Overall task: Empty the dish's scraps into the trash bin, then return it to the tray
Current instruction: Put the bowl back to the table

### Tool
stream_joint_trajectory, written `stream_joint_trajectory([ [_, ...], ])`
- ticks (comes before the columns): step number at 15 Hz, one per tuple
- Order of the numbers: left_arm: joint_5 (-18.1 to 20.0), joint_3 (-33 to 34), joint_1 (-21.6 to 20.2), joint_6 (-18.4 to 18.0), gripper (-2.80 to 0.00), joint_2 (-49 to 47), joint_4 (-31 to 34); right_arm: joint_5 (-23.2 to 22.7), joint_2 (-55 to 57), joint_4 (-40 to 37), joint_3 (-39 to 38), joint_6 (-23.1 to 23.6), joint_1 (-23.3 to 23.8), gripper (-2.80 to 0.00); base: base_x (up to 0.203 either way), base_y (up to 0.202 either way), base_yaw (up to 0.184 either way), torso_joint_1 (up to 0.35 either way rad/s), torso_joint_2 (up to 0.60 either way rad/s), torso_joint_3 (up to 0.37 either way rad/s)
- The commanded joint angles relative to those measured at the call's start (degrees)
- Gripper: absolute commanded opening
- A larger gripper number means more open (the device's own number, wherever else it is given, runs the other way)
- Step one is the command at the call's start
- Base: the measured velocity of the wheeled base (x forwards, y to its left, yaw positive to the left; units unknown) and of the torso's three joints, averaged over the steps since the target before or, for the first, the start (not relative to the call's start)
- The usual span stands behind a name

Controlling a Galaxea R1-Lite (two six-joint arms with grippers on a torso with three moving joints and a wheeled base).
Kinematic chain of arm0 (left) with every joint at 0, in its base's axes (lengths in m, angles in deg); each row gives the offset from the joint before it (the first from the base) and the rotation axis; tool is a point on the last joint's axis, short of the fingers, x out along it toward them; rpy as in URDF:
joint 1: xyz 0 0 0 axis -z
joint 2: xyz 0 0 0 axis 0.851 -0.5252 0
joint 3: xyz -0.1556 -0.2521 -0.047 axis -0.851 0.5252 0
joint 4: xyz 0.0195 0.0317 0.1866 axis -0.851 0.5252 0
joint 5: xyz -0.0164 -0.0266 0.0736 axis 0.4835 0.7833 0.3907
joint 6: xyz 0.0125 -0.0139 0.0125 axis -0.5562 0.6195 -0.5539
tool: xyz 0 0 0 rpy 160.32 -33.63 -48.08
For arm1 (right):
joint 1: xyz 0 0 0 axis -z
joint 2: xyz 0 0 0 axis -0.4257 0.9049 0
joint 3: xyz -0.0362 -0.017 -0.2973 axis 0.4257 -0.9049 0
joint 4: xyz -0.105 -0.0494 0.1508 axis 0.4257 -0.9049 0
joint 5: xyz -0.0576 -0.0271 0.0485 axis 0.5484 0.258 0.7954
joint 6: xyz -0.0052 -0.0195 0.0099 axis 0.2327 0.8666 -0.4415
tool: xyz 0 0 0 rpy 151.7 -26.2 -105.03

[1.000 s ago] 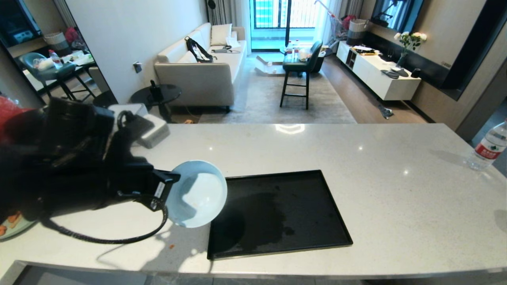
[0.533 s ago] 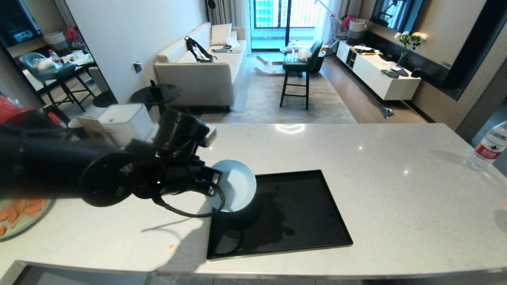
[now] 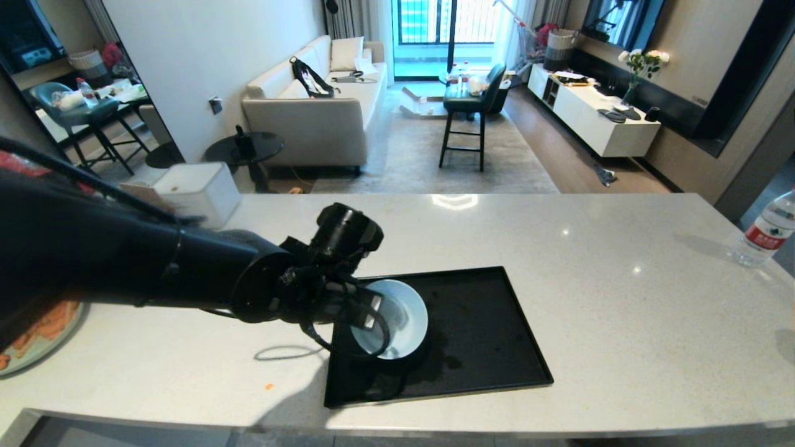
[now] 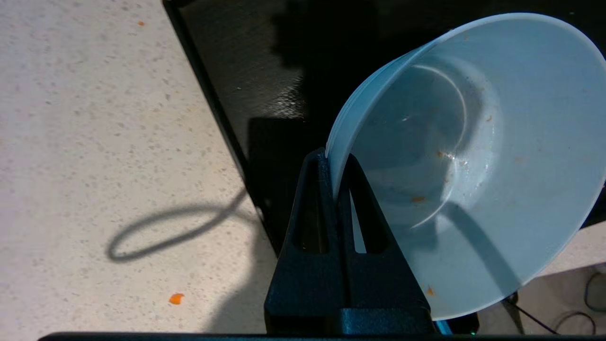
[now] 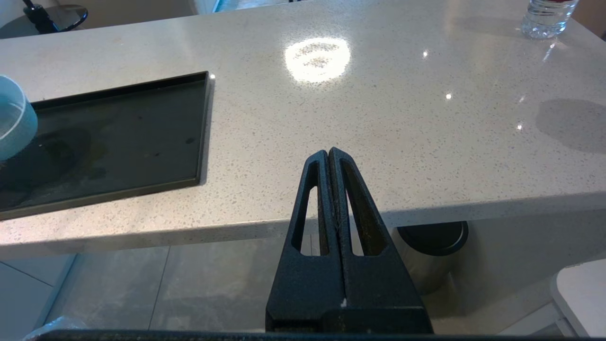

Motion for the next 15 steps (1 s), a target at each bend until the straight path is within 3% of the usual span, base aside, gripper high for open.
stream_joint_trajectory([
  [1, 0.78, -2.50, 1.59, 1.89, -2.80, -2.32, 1.88, 0.00, -0.02, 0.04, -0.02, -0.03, -0.01, -2.80, 0.000, 0.000, 0.000, 0.000, 0.00, 0.000],
  [7, 3.53, -12.20, 4.20, 6.31, -2.80, -11.17, 4.56, 0.00, -0.02, 0.04, -0.02, -0.03, -0.01, -2.80, 0.000, 0.000, 0.000, 0.000, 0.00, 0.000],
  [11, 5.03, -16.78, 3.61, 6.49, -2.80, -15.52, 4.78, 0.00, -0.02, 0.04, -0.02, -0.03, -0.01, -2.80, 0.000, 0.000, 0.000, 0.000, 0.00, 0.000],
  [15, 5.22, -17.28, 2.37, 6.06, -2.80, -17.61, 4.64, 0.00, -0.02, 0.04, 0.04, -0.03, -0.01, -2.80, 0.000, 0.000, 0.000, 0.000, 0.00, 0.000],
])
